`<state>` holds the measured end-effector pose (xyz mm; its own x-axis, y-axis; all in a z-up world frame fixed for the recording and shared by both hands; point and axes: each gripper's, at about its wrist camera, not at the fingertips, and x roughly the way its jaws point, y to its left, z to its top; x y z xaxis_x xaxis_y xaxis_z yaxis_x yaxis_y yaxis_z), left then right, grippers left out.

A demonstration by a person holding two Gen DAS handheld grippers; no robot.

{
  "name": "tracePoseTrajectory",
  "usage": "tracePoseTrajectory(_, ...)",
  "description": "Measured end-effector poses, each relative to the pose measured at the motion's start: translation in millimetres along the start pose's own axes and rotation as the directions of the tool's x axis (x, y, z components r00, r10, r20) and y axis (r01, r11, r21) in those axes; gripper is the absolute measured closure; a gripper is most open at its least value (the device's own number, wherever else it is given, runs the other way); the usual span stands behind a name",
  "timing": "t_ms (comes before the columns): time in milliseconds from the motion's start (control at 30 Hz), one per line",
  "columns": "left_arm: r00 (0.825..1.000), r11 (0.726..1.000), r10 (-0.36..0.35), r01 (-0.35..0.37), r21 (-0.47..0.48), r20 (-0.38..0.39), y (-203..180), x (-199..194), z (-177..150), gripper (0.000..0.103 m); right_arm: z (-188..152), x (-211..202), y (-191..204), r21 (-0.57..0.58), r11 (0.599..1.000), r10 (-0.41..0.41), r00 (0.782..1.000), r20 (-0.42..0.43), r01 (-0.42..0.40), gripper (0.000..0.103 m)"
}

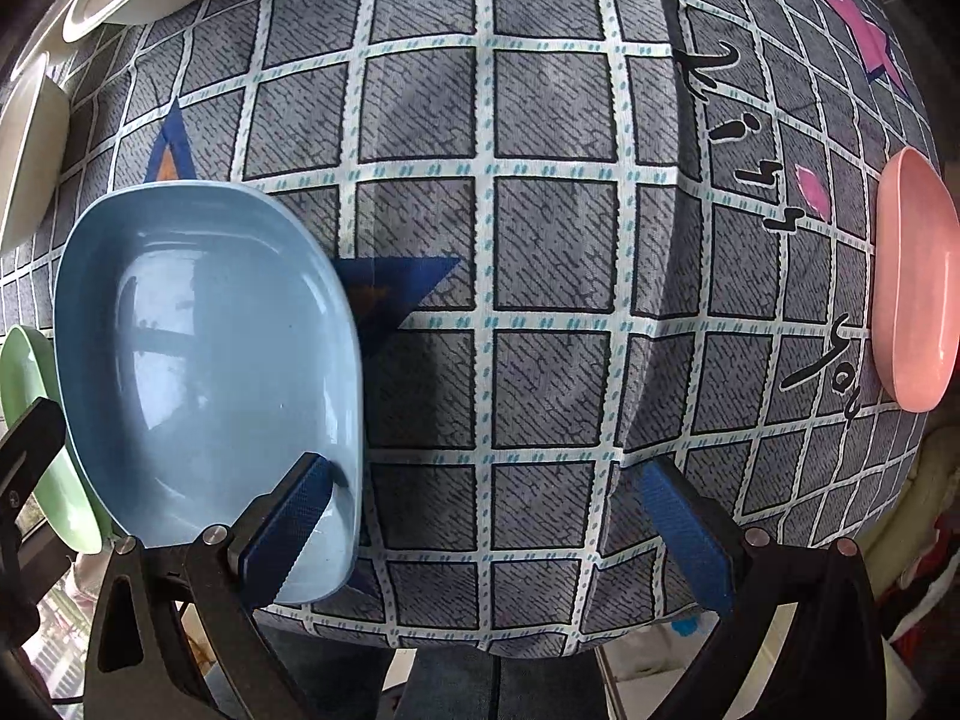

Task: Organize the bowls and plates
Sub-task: 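Grasp the light blue plate rim with the right gripper and lift it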

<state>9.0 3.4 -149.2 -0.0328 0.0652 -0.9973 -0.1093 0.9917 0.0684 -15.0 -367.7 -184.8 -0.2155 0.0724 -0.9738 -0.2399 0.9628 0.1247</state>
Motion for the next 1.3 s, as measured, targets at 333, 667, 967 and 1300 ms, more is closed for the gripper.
tracePoseTrajectory(333, 0.999, 1.000, -0.007, 0.008, 0.019, -0.040, -35, 19, 0, 0.000, -68, 42, -50, 0.097, 0.995, -0.020, 1.000, -0.016, 0.022, 0.000)
tracePoseTrajectory(667, 0.998, 1.000, -0.016, 0.016, -0.015, -0.059, -55, 48, 7, 0.000, -93, 133, -50, -0.021, 1.000, 0.017, 0.999, 0.051, -0.016, 0.000)
tracePoseTrajectory(967, 0.990, 0.986, -0.128, 0.120, -0.117, -0.058, -48, 54, 2, 0.000, -137, 194, -51, -0.075, 0.997, 0.003, 0.996, 0.084, 0.004, 0.000)
tracePoseTrajectory(1300, 0.987, 0.991, -0.123, 0.117, -0.061, -0.107, -59, 61, 14, 0.016, -142, 184, -58, -0.106, 0.994, -0.025, 0.998, 0.064, 0.032, 0.033)
